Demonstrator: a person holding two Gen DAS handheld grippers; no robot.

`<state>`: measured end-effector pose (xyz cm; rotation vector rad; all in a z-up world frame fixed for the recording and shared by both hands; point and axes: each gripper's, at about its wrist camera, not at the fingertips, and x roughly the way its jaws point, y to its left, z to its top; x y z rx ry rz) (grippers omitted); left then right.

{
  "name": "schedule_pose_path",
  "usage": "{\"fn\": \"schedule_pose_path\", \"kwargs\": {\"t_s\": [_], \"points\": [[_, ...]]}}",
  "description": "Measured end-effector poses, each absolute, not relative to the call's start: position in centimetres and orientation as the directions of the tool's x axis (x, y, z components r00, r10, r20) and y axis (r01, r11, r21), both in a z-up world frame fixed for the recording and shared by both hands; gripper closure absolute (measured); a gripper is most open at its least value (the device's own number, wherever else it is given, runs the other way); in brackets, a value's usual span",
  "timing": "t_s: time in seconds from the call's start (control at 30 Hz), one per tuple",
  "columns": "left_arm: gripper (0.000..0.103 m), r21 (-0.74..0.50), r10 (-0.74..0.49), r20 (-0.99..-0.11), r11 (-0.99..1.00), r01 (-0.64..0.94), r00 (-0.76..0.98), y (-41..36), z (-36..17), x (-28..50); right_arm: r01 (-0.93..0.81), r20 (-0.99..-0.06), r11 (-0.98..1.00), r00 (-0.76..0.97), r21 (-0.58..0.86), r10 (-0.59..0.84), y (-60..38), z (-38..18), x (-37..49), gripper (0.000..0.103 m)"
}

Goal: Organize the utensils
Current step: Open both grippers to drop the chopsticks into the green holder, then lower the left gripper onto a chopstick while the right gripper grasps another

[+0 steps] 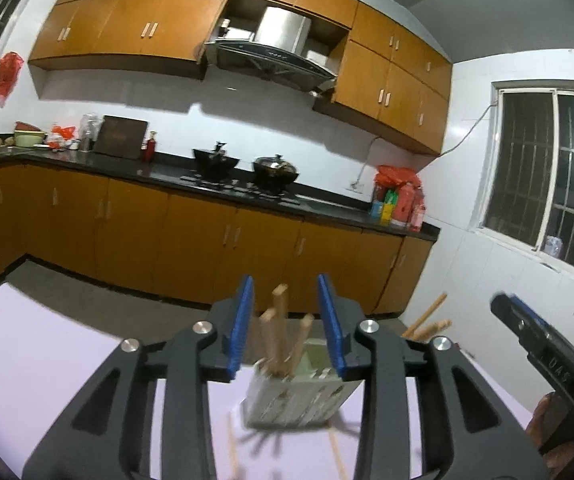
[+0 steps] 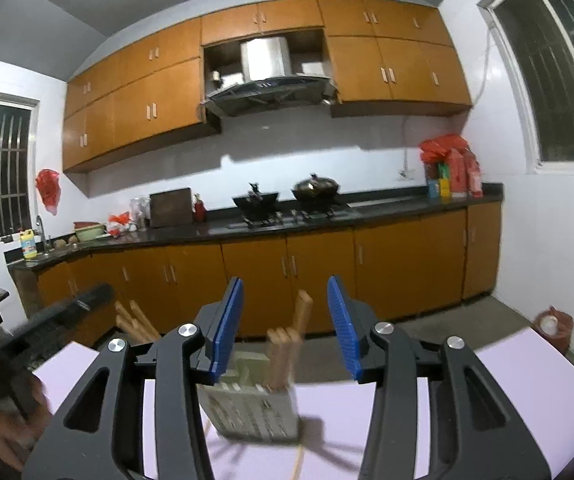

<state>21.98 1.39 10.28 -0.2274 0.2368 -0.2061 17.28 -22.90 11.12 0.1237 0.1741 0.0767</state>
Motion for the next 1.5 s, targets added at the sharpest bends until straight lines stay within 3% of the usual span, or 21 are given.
{"fn": "schedule_pose_path", "kwargs": {"t_s": [0.13, 0.27, 0.33, 0.47, 0.67, 0.8, 0.97, 1.13, 1.5], "points": [[0.059, -0.208, -0.152, -0.311, 0.974, 0.089, 0.938, 2.9, 6.8, 19.6, -0.005, -0.363, 0.99, 0.93, 0.14, 0.056, -24.6, 5.6, 17.3, 0.056], [0.059, -0.153, -0.096, -0.51, 0.988, 0.02, 0.855, 3.9, 0.2, 19.1, 0.002, -0.573, 0.985, 0.813, 0.173, 0.099, -24.4, -1.2, 18.2, 0.058], [0.059, -0.155, -0.105, -0.599, 0.988, 0.013, 0.794, 4.0, -3.0, 18.9, -0.025, -0.633, 0.981, 0.761, 0.195, 0.145, -23.8, -3.5, 18.2, 0.07], [0.059, -0.162, -0.134, -0.67, 0.986, 0.032, 0.73, 3.3, -6.2, 18.3, -0.087, -0.708, 0.969, 0.668, 0.232, 0.23, -21.4, -6.7, 18.4, 0.071], [0.059, -0.142, -0.158, -0.688, 0.986, 0.082, 0.709, 1.2, -7.3, 17.8, -0.112, -0.762, 0.976, 0.611, 0.185, 0.214, -19.1, -8.9, 19.7, 0.071], [0.059, -0.105, -0.145, -0.71, 0.989, 0.099, 0.689, -0.6, -7.8, 18.5, -0.092, -0.764, 0.988, 0.626, 0.125, 0.155, -19.7, -9.4, 19.3, 0.094], [0.069, -0.054, -0.104, -0.756, 0.994, 0.097, 0.647, -1.9, -9.6, 19.8, -0.022, -0.762, 0.989, 0.635, 0.145, 0.126, -22.5, -9.4, 19.2, 0.095], [0.094, -0.001, -0.041, -0.77, 0.998, 0.064, 0.637, -2.1, -10.6, 20.5, -0.01, -0.762, 0.989, 0.637, 0.145, 0.118, -23.9, -9.4, 18.8, 0.095], [0.092, -0.027, -0.011, -0.773, 0.999, -0.017, 0.635, 2.6, -10.5, 21.2, -0.037, -0.758, 0.994, 0.644, 0.107, 0.106, -23.5, -9.2, 18.5, 0.095]]}}
